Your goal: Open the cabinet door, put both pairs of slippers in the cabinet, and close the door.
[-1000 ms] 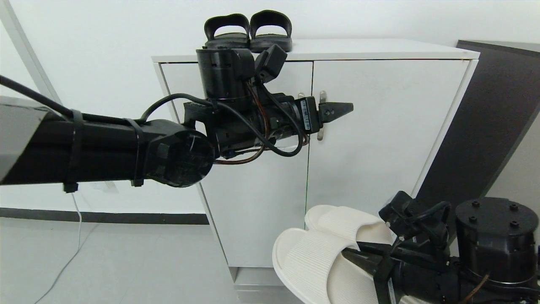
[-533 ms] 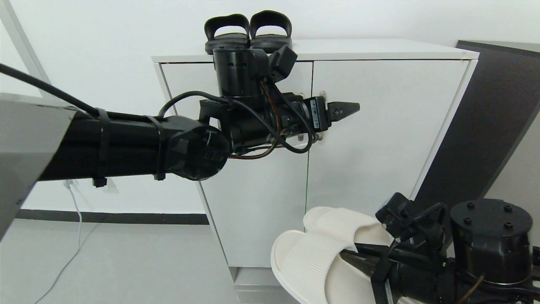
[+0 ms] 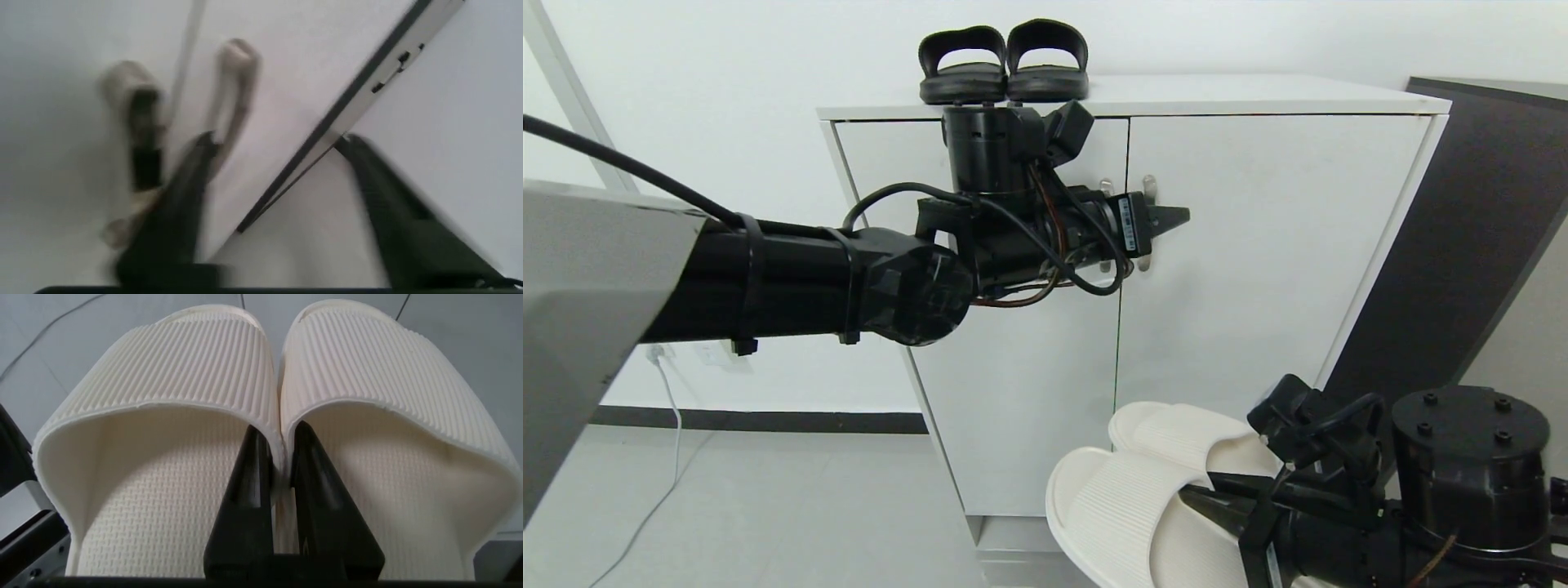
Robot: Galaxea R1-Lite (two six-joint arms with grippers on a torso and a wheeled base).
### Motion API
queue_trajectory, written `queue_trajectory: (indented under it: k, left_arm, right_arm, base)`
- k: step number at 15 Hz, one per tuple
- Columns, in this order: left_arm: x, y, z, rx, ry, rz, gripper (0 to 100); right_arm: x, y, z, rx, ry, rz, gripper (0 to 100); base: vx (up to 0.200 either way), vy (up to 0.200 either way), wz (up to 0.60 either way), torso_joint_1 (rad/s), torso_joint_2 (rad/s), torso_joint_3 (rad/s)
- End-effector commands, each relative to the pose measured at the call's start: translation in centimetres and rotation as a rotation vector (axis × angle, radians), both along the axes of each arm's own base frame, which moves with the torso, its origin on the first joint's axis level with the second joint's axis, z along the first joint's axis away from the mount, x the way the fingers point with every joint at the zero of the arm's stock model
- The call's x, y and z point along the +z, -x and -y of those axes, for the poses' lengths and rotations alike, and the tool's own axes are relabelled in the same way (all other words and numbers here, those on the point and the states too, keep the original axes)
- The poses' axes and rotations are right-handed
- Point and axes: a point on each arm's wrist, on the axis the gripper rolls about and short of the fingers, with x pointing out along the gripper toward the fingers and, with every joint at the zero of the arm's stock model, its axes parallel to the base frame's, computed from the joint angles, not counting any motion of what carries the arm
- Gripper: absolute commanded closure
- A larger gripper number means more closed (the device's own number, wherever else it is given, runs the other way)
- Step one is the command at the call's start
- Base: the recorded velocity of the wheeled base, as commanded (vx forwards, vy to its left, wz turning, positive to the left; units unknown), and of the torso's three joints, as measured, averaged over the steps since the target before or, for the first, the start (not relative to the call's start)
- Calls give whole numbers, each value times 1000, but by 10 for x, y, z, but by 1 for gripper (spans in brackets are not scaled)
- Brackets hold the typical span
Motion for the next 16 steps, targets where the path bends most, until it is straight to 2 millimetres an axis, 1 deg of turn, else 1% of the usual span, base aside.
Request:
queue_trajectory:
  k: [1, 5, 8, 11, 13, 16]
  left_arm:
    - [1, 2, 1, -11, 1, -1, 100]
    - [2, 11, -1, -20, -2, -5, 100]
    - [4, 26, -1, -43, -8, -8, 100]
    - [3, 38, -7, -51, -11, -9, 100]
    - [2, 52, -13, -62, -8, -5, 100]
    - [7, 74, -22, -80, 7, 13, 100]
  right_arm:
    - [0, 1, -1, 5, 1, 1, 100]
    - [-1, 2, -1, 23, 6, 1, 100]
    - [-2, 5, 1, 64, -2, -13, 100]
    - [0, 13, 6, 146, -28, -26, 100]
    - [1, 19, 10, 199, -44, -37, 100]
    - [-1, 18, 10, 201, -39, -42, 100]
  base:
    - [0, 0, 0, 0, 0, 0]
    - [0, 0, 0, 0, 0, 0]
    - [0, 0, 0, 0, 0, 0]
    - [0, 0, 0, 0, 0, 0]
    - [0, 0, 0, 0, 0, 0]
    - [0, 0, 0, 0, 0, 0]
